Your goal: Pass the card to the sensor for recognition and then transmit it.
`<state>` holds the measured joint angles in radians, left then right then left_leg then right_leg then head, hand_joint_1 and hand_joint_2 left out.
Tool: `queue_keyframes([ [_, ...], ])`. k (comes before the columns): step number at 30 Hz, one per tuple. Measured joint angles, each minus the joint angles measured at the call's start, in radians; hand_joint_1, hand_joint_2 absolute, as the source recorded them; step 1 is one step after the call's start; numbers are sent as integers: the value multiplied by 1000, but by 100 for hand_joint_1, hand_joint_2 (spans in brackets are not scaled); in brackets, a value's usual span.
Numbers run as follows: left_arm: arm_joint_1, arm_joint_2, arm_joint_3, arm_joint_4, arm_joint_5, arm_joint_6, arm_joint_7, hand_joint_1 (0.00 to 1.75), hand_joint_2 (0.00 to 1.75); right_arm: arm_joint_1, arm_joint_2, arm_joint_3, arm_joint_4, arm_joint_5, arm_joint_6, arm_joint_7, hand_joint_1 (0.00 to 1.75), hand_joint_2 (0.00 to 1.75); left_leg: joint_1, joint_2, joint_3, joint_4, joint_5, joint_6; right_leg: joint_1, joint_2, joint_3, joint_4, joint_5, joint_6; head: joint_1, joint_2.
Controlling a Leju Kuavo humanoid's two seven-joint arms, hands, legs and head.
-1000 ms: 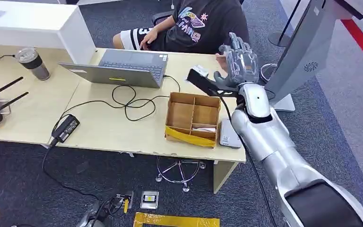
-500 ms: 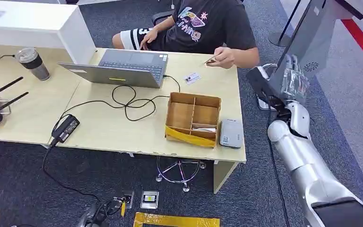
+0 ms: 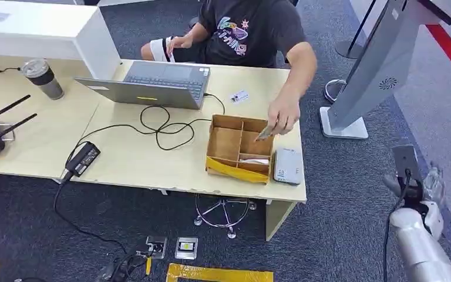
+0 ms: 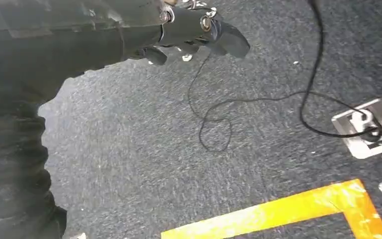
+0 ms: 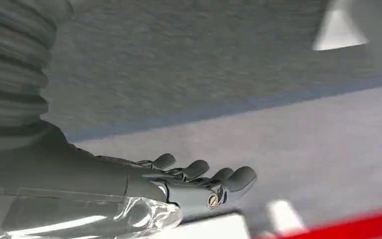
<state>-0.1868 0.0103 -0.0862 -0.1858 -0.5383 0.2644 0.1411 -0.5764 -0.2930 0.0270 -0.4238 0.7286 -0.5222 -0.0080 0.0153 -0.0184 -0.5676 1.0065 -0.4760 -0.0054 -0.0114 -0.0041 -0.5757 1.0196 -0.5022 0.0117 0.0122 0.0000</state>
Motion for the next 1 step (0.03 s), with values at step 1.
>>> queue_keyframes([
  [1, 5, 2, 2, 0, 0, 1, 0, 0, 175, 20, -4, -15, 6, -11, 6, 3, 0, 175, 0, 1, -1, 0, -1, -1, 0, 1, -1, 0, 0, 0, 0, 0],
])
